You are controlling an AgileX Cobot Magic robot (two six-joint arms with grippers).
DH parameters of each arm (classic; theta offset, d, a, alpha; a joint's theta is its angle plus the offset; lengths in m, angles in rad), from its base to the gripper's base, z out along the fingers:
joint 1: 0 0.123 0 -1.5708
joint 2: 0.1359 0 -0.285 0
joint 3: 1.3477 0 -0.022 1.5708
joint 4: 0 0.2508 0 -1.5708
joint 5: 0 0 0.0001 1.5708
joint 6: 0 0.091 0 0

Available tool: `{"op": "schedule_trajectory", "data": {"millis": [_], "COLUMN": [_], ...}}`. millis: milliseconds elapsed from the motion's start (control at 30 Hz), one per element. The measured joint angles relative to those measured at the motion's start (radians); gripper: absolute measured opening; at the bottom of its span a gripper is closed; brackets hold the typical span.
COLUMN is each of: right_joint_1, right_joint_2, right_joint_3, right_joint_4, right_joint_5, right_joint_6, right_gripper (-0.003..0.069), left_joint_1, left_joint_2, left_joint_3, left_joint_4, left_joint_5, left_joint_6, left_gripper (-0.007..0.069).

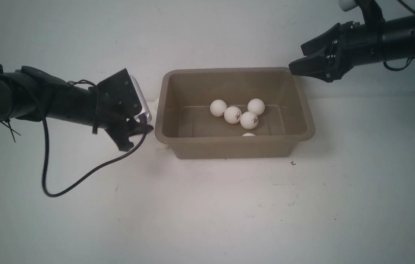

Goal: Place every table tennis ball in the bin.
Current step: Use the left arm to clamp the table tennis ball closest to it

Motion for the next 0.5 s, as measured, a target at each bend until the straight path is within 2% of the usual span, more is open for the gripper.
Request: {"op": "schedule_trajectory", "data": {"millis": [33,67,100,167,300,500], "right_joint_1": [0.000,0.000,0.000,0.000,-0.001,-0.001], "right_joint_2": [0.000,0.000,0.000,0.000,0.000,0.000], "right_joint_3": [0.000,0.000,0.000,0.000,0.000,0.000], "right_joint_4": [0.000,0.000,0.000,0.000,0.000,0.000], "right_joint_5": [0.000,0.000,0.000,0.000,0.000,-0.003], "right_joint_6": [-0.001,-0.002,-0.002,-0.003,-0.007,-0.008], "right_gripper": [0.0514,0.0514,0.0514,0.0514,0.0514,0.0514], "left_joint_1": [0.000,0.003,0.004,0.004,0.004,0.004], "left_joint_2": [0.000,0.001,0.002,0.005,0.021,0.068], "left_joint_3": [0.000,0.000,0.000,0.000,0.000,0.000], "left_joint_4": [0.000,0.013,0.016,0.016,0.000,-0.065], "left_joint_5": [0.003,0.023,0.028,0.028,0.028,0.018], "left_joint_6": [-0.002,-0.006,-0.010,-0.017,-0.022,-0.103], "left_gripper": [0.0383,0.0449,0.0480,0.0515,0.0528,0.0514]}}
